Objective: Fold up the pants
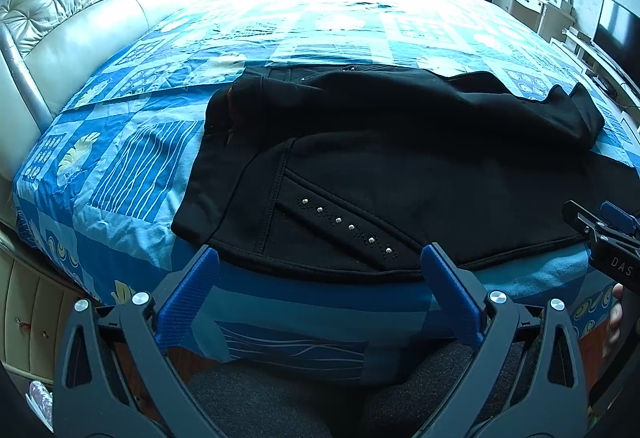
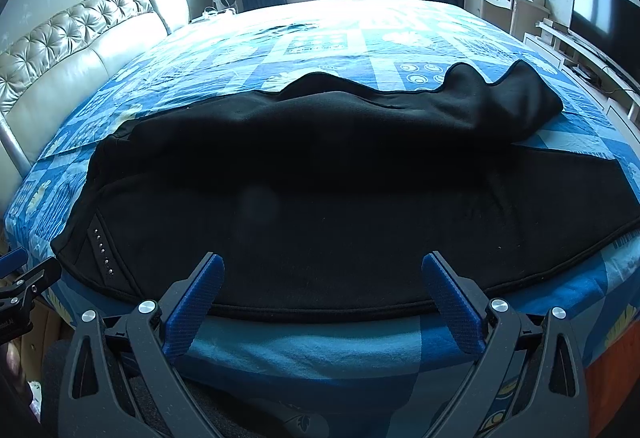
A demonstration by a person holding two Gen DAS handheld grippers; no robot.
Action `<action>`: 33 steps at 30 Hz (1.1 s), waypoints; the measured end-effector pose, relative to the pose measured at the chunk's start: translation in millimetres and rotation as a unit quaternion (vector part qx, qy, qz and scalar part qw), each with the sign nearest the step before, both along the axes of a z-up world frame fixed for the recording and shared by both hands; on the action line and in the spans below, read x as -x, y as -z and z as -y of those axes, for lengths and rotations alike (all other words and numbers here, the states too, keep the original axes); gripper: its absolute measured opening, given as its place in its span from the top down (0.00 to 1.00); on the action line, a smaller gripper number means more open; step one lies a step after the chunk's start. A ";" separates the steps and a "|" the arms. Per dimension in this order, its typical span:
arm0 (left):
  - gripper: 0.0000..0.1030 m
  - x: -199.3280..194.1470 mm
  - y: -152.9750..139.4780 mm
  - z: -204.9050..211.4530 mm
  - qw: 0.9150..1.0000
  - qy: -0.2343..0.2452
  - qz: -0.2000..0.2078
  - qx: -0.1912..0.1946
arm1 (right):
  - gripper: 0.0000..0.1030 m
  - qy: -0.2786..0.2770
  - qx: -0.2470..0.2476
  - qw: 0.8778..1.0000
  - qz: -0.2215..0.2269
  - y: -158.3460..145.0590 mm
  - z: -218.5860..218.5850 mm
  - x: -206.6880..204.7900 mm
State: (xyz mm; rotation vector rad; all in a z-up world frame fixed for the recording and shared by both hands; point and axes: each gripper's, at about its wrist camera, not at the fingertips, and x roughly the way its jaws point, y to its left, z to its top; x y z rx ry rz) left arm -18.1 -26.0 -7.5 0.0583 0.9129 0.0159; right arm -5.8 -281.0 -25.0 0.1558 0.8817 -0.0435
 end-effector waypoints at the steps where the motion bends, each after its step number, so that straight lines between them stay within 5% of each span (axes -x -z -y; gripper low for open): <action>1: 0.02 0.0 0.0 0.0 1.000 0.000 0.000 0.000 | 0.04 0.000 0.000 1.000 0.000 0.4 -0.2 0.3; 33: 0.02 1.5 -1.8 0.3 1.000 0.002 0.008 -0.006 | 0.04 -0.004 -0.003 1.000 -0.004 2.5 -3.5 1.3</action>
